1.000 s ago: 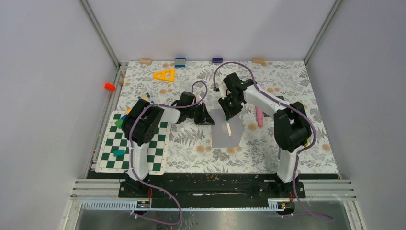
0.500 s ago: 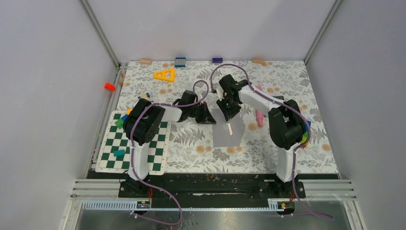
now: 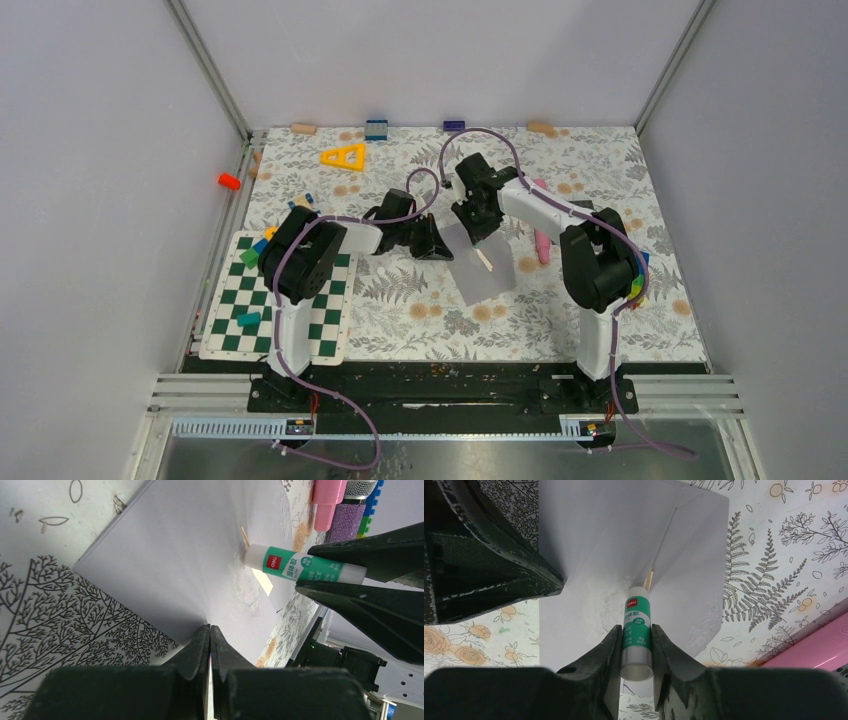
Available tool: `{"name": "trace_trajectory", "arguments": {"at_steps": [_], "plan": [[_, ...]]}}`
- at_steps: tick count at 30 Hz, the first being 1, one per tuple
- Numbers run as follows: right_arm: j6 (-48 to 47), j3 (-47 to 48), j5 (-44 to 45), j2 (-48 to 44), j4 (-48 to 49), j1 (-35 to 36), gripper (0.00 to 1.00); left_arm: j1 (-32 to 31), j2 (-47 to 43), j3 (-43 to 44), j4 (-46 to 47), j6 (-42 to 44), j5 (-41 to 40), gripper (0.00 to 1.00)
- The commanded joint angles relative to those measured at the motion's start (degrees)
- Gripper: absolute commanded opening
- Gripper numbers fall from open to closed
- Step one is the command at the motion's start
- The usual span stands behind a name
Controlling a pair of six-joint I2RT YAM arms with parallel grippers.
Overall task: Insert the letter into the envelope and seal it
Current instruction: Paint the envelope at the center of the board.
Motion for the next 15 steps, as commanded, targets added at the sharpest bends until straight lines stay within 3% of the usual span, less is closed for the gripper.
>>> {"name": "trace_trajectory", "arguments": {"at_steps": [1, 15], "plan": [[1.3, 2.1, -1.3, 0.4, 1.9, 0.4, 0.0, -0.6, 1.1, 1.6, -2.9, 1.7, -3.0, 0.0], [2.5, 5.0, -1.1, 3.5, 3.0, 0.4, 0.0, -0.7, 1.5, 2.1, -3.3, 1.9, -2.8, 0.0]]}}
